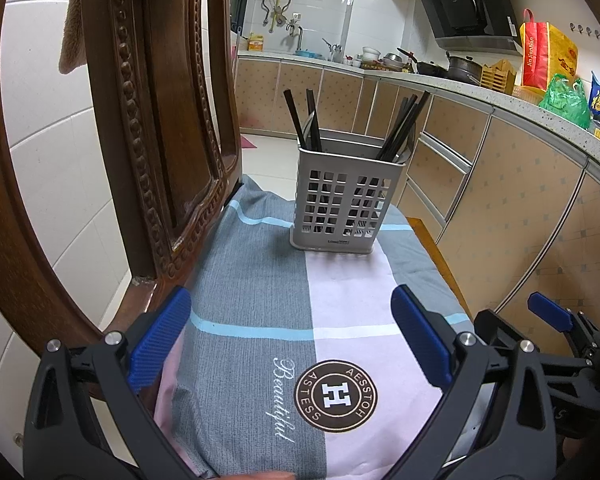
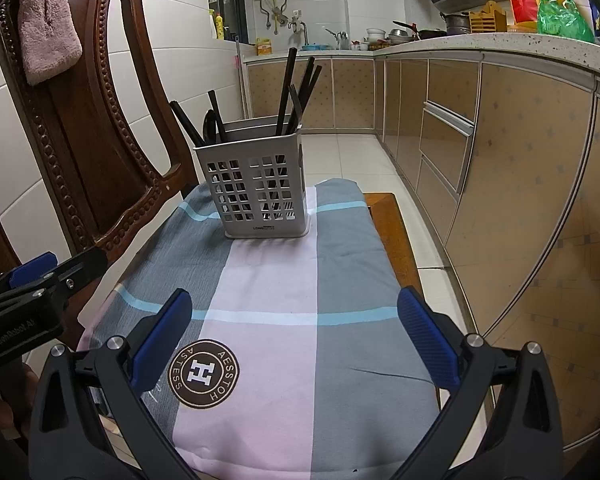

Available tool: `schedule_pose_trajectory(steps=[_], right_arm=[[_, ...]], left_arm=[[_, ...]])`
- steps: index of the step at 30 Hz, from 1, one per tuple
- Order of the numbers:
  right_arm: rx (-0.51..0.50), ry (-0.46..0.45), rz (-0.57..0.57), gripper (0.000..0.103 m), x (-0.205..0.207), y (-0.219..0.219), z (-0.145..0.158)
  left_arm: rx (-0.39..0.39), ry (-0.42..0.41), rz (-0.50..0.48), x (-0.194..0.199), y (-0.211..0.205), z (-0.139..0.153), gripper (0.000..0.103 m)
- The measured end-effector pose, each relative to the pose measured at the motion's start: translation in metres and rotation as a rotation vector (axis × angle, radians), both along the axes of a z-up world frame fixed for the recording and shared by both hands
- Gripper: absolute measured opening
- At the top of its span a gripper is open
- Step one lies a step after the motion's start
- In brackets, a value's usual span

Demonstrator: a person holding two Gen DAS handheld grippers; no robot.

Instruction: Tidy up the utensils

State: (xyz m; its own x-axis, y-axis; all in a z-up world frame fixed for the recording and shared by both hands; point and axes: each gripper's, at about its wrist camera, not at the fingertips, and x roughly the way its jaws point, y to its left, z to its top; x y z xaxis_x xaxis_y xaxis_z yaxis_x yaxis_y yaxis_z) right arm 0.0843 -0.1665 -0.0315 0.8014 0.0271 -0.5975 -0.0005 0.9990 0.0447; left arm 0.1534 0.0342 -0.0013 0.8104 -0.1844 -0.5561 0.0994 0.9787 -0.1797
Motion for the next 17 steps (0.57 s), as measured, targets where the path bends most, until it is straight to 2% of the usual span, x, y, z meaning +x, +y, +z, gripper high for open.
schedule_pose_trajectory(steps=[17], right_arm=[[-0.003, 0.004, 0.003, 0.100, 0.0007, 0.0010, -0.0019]], left_arm=[[0.030, 0.010, 0.009, 0.0021, -0.0017, -0.0017, 0.099]])
